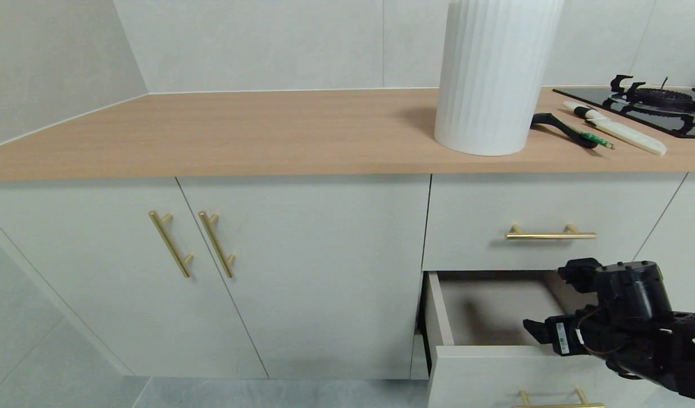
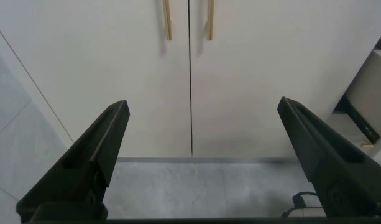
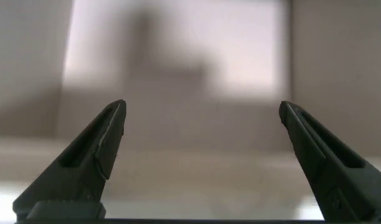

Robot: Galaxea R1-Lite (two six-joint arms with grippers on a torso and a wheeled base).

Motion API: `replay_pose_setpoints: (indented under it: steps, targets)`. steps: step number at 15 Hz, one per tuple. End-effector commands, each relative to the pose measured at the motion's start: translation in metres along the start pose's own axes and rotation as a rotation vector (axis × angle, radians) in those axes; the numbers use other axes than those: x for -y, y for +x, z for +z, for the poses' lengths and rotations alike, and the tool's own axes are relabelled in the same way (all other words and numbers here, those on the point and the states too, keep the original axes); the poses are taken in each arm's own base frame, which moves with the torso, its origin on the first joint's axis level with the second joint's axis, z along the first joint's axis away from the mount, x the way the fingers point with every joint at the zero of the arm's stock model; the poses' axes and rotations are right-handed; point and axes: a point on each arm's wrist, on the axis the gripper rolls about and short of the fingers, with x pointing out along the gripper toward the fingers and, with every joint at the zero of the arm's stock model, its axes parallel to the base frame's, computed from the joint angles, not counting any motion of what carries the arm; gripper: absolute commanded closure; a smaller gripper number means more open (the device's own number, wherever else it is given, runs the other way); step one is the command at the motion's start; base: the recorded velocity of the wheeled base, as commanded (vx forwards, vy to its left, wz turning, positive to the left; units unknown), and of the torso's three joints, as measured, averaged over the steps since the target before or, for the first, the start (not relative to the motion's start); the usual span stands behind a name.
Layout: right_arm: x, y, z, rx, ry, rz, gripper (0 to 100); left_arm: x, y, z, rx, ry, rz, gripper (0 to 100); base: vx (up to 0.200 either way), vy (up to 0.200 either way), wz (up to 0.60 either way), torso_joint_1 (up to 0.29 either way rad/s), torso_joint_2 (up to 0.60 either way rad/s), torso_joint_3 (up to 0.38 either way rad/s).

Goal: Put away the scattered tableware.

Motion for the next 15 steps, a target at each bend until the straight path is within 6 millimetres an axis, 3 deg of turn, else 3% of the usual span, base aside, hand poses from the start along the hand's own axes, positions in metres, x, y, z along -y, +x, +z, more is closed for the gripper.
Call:
replay_pose_setpoints:
  steps: [1, 8, 15]
  targets:
    - [0.001, -0.009, 0.005, 0.013, -0.008, 0.005, 0, 0.000, 0.000, 0.000, 0.000, 0.000, 0.000, 0, 0.000, 0.000, 0.00, 0.000, 0.00, 0.000]
    - [-0.002, -0.036, 0.000, -0.169, -0.107, 0.041, 0, 0.000, 0.000, 0.000, 0.000, 0.000, 0.000, 0, 0.000, 0.000, 0.00, 0.000, 0.00, 0.000]
    - [0.004, -0.069, -0.018, -0.375, -0.320, 0.069, 0, 0.000, 0.000, 0.000, 0.000, 0.000, 0.000, 0, 0.000, 0.000, 0.00, 0.000, 0.00, 0.000]
